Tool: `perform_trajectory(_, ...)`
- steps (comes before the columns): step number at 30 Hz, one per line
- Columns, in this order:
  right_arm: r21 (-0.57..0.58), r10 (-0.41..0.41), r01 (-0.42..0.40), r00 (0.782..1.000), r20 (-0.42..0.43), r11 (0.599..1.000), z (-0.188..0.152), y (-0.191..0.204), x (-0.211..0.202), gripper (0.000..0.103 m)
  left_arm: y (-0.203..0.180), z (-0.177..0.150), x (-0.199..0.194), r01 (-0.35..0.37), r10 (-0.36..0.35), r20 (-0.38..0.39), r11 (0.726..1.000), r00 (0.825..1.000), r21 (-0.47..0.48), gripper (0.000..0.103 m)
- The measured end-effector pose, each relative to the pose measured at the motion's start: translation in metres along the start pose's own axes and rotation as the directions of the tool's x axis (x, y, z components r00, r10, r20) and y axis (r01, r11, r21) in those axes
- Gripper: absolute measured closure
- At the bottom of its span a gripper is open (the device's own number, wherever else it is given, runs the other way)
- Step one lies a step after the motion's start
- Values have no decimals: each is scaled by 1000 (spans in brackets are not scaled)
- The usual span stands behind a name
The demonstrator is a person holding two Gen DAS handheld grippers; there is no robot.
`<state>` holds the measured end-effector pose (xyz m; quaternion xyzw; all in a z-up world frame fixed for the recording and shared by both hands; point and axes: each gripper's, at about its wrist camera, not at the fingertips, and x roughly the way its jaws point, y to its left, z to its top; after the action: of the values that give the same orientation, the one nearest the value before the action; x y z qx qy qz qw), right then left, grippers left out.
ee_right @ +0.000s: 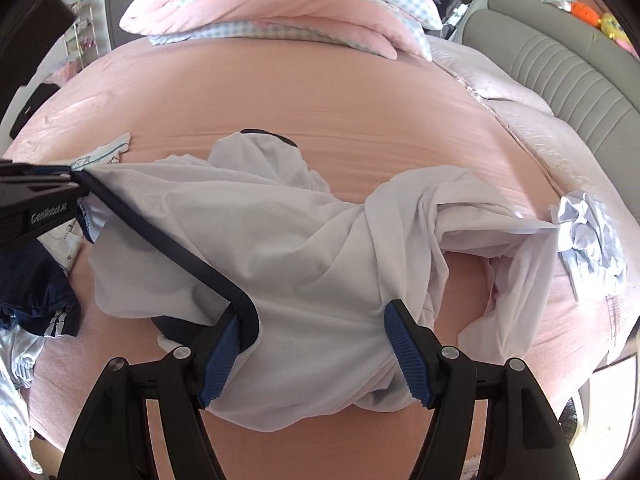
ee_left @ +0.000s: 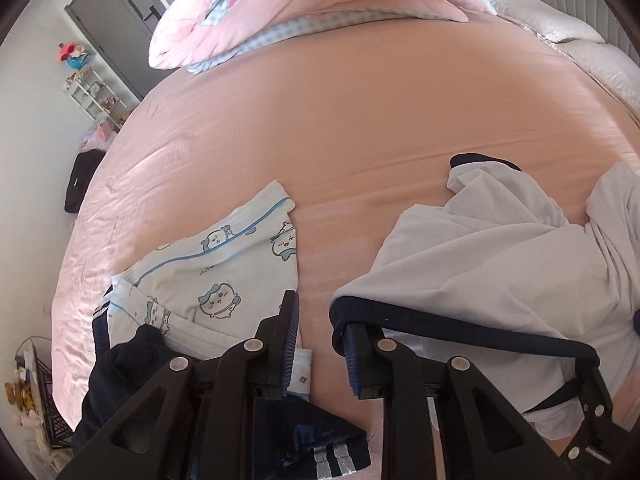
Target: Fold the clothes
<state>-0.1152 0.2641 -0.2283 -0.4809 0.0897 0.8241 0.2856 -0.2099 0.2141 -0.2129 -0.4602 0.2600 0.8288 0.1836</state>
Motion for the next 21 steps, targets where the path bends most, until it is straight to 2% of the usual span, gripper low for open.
perform_trajectory(3, -4, -37, 38, 998, 43, 999, 3, -4, -5, 34, 2, -11, -10, 12, -12, -6, 999, 1000, -35, 83)
perform_trajectory(8, -23, -110, 113, 989, 103, 993, 7, -6, -12, 34, -1, -32, -27, -1, 1, 3, 999, 1000, -40, 83)
perform_trajectory(15, 18, -116, 115, 991, 72, 993, 14, -16, -3, 34, -6, -63, -44, 20, -20, -12, 997, 1000, -75, 83)
perform_trajectory(21, 28, -130, 128, 990, 51, 991, 1, -15, -12, 34, -9, -83, -53, 37, -40, -23, 994, 999, -102, 83)
